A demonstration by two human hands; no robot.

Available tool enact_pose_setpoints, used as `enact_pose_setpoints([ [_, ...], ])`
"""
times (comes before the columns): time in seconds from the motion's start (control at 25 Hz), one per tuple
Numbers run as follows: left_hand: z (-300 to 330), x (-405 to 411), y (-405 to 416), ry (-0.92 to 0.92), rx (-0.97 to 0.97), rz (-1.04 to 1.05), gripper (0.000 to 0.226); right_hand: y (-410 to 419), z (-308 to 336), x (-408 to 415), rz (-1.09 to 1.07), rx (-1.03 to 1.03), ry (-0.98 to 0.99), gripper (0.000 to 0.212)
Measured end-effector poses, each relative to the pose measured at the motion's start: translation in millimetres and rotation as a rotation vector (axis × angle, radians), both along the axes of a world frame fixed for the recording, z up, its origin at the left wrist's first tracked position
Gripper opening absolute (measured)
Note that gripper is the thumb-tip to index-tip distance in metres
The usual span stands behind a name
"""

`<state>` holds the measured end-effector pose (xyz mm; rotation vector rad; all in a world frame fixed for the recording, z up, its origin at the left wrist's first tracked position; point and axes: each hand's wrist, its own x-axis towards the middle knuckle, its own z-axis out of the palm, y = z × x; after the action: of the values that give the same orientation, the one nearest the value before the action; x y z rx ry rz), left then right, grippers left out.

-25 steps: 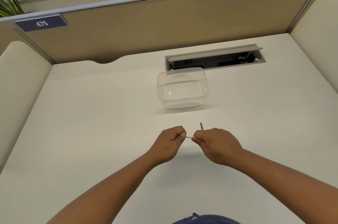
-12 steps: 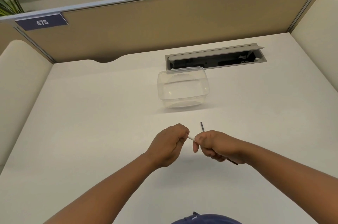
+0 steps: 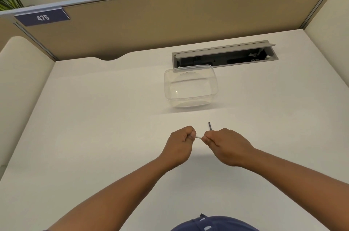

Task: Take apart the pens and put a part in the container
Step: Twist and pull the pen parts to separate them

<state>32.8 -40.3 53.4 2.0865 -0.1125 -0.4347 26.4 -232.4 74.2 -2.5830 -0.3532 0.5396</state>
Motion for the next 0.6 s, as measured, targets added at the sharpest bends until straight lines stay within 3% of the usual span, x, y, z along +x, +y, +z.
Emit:
enact_pose_setpoints([
  [0.2,4,0,-7,0.444,-0.128,0.173,0.027,0,-12,-9,0.233,-0.353,-0.276,0.027],
  [0.28,6,2,-8,0.529,-0.141,0.166,0.020,-4,-15,-9,0.265,-0.415,-0.340,0.027],
  [0.36,5,3,-5,0.427,-0.105,0.080,0.021,-7,-19,-9,0.217,-0.365,-0.333,0.031],
  [0.44,3,-1,0,0.200,-0.036,-0.064,0.025,-8,-20,-10,0.078,-0.183,-0.188,0.034],
  [0.6,-7,-5,10,-0.314,0.194,-0.288,0.013,-10,-14,-3,-0.221,0.411,0.456,0.034],
])
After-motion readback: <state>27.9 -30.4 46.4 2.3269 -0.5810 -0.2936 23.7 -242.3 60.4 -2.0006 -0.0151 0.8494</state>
